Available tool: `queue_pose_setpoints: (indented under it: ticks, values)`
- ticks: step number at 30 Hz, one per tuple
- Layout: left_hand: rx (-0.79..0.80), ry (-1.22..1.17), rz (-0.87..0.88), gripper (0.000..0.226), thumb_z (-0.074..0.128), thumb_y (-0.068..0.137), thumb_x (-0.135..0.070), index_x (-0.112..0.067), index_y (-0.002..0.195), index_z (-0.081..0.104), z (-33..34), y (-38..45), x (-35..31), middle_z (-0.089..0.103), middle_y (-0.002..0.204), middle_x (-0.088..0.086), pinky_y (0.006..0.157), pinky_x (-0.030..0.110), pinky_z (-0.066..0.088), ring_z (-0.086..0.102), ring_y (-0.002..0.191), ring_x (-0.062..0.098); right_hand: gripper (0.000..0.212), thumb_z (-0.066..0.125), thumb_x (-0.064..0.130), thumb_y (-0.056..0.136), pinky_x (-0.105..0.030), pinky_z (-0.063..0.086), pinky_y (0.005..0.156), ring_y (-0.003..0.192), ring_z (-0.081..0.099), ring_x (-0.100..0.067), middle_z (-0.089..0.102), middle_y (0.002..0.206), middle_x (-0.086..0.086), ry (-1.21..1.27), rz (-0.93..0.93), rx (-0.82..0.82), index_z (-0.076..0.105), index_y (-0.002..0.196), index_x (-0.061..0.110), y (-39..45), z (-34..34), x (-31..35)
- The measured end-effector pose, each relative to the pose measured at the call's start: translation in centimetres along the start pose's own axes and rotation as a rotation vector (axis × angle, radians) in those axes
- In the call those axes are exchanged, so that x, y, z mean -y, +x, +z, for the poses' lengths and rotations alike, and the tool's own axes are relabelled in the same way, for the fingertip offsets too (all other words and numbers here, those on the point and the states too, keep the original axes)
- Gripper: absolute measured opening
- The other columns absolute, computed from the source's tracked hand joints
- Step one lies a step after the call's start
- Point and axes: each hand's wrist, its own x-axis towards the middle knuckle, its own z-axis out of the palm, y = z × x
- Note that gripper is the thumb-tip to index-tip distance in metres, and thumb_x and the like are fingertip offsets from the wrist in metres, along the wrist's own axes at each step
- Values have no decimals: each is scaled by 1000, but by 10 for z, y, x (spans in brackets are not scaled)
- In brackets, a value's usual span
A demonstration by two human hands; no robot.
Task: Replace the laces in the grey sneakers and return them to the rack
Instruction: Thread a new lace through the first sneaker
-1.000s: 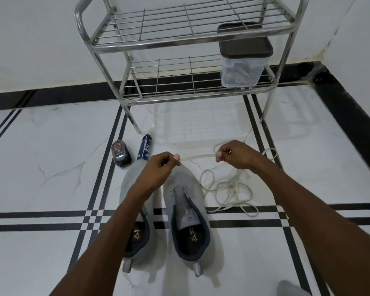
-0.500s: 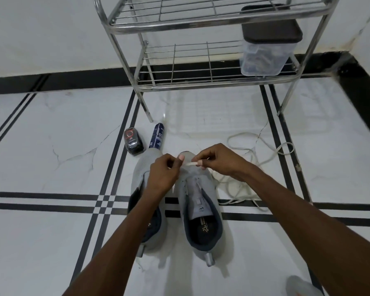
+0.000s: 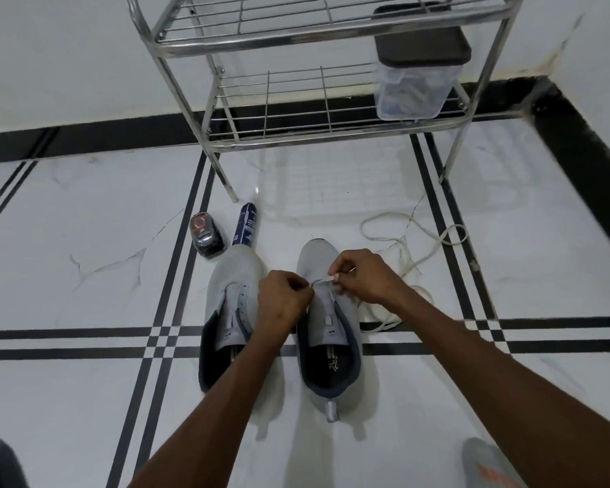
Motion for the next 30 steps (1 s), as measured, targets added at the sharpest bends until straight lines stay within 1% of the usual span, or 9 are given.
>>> queue_pose_setpoints:
  ticks: [1,3,6,9,13,16,21,25,30]
  values:
    - [-12,-51,6,14,75,86,-15,-10,98,81,1,0,0,78,87,7,54,3,46,62,61,-1,17,64,5,90,-21,51,65,67,67,-3,75,83,4,-41,-15,-16,77,92,16,0,0,-1]
    - [-33,-110,26,16,76,87,-18,-12,101,82,9,3,3,79,89,5,55,0,43,62,63,-5,17,67,10,90,-16,48,75,81,66,-3,76,94,6,-112,-37,-41,80,96,17,-1,-1,-4]
    - [-29,-167,27,15,76,87,-23,-16,100,83,15,6,7,80,91,0,68,11,53,68,70,0,10,75,19,88,-22,53,81,85,69,-8,78,93,3,-134,-67,-75,82,94,15,-5,-2,-7]
    - [-18,-243,14,16,78,87,-25,-18,100,83,19,10,10,80,94,-2,81,21,58,72,81,5,6,78,19,84,-29,58,79,79,70,-9,77,84,2,-146,-117,-121,81,85,14,-7,-1,-7]
    - [6,-337,12,16,79,87,-23,-15,100,83,22,13,15,80,96,0,84,23,58,74,89,8,8,74,19,86,-32,57,75,81,69,-15,76,85,1,-250,-145,-109,80,85,14,-5,4,-1]
    - [13,-382,15,15,79,87,-22,-15,100,83,22,14,18,80,95,0,86,26,59,74,90,8,9,69,18,85,-37,57,73,82,67,-19,73,84,1,-300,-151,-115,77,81,16,-4,11,2]
    - [40,-433,13,14,79,88,-22,-15,100,83,22,14,22,80,94,-2,90,32,60,74,91,9,11,67,20,89,-36,54,72,84,64,-19,64,83,5,-356,-135,-72,74,82,15,1,13,3]
    - [38,-451,8,13,80,88,-22,-15,98,83,22,15,23,80,93,-2,92,37,60,75,91,10,15,67,20,92,-35,51,74,83,62,-20,65,88,-3,-330,-124,-58,74,85,8,3,16,0]
    - [41,-447,1,12,79,88,-22,-17,98,83,24,16,24,80,92,-3,93,39,60,75,91,11,14,63,18,92,-38,52,78,87,62,-20,63,89,0,-263,-106,-128,73,87,9,1,18,-8]
